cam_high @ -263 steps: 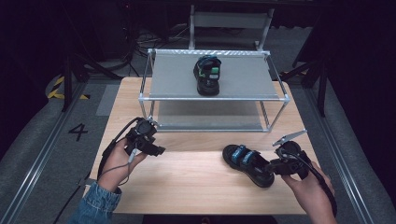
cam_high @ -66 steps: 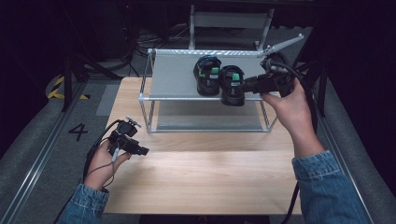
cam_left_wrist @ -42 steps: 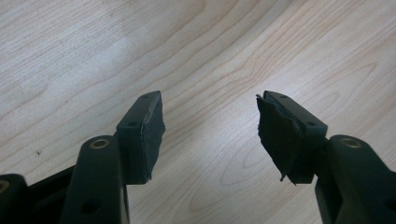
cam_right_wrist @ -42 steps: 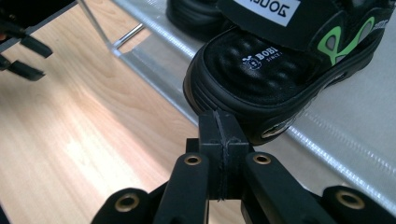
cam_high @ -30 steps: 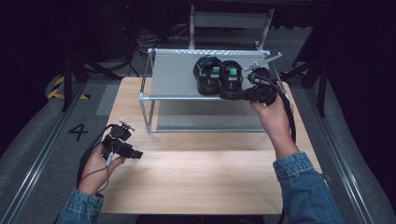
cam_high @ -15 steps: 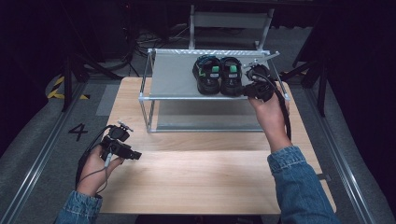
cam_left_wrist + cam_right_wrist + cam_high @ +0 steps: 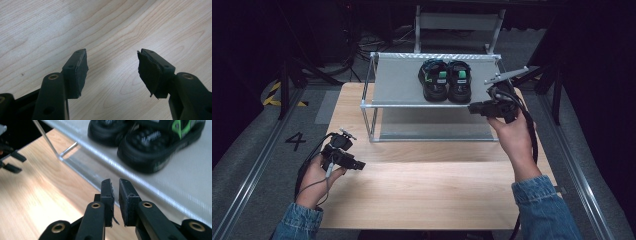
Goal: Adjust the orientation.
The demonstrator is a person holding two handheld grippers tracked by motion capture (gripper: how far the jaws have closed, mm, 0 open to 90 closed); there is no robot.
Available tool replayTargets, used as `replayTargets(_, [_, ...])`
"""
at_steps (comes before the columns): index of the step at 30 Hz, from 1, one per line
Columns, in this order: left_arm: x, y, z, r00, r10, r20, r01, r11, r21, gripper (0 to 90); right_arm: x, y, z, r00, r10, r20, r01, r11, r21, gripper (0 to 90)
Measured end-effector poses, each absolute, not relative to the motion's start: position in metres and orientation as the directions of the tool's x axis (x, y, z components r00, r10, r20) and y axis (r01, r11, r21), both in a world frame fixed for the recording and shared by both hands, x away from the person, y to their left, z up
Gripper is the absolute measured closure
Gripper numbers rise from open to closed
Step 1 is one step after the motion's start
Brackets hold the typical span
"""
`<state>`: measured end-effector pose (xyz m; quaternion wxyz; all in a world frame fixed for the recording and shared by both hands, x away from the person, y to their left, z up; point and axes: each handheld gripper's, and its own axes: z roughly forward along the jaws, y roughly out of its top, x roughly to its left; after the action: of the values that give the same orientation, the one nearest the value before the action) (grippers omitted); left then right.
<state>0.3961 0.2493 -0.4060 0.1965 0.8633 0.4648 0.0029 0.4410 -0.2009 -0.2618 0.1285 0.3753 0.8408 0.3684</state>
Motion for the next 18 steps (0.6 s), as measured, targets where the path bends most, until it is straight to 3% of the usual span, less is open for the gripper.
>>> replayTargets(9, [0.397,0.244,-0.408,0.569,0.804,-0.171,0.801,-0.497,0.333,40.5,0.404,-0.234,-0.295,-0.663,0.744,0.084,0.574,0.433,0.695,78.6])
replayTargets(18, [0.397,0.242,-0.413,0.569,0.805,-0.168,0.805,-0.503,0.316,40.4,0.391,-0.267,-0.343,-0.607,0.784,0.129,0.637,0.383,0.669,76.6])
